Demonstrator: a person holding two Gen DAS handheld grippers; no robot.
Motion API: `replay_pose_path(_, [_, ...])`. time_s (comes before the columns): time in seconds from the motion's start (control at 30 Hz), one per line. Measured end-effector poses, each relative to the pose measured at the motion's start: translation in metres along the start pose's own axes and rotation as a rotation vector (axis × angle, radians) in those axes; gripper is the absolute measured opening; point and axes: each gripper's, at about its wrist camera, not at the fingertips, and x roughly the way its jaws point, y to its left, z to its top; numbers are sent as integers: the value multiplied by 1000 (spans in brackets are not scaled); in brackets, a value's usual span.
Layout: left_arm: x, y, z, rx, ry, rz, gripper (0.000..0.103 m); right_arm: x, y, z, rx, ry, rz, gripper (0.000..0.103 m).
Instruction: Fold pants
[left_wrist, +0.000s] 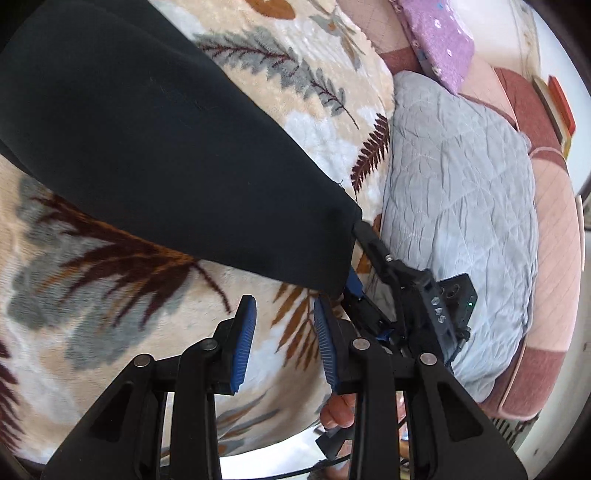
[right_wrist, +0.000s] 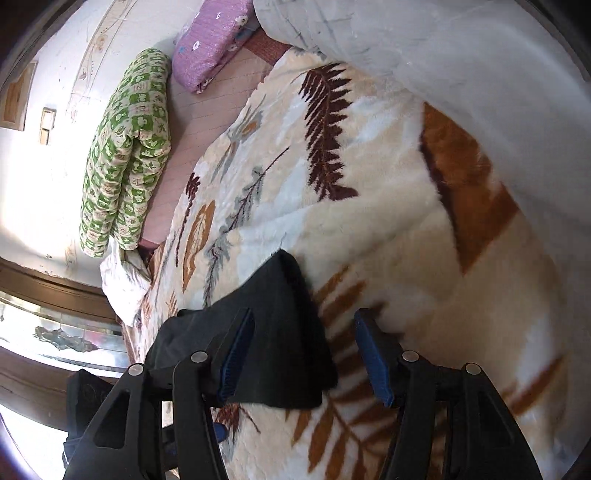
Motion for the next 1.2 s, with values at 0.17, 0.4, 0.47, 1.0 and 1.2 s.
replay_pose_path(0.17, [24,0,2,-69,0,5,30,10,5,18,-52,32,36,63])
replay_pose_path(0.4, [39,1,5,-137,-96,-10,30,9,5,24,-83,54,45,63])
replay_pose_path(0.47, [38,0,12,-139,-131,-7,30,7,3,24,-73,57,56,63])
replay_pose_path(1.0, [46,1,11,-153,-127,-9,30,34,5,44,-54,145,139,69])
replay_pose_path(1.2, [53,3,22,-153,-60,-20,9,42,5,46,-46,173,86,19])
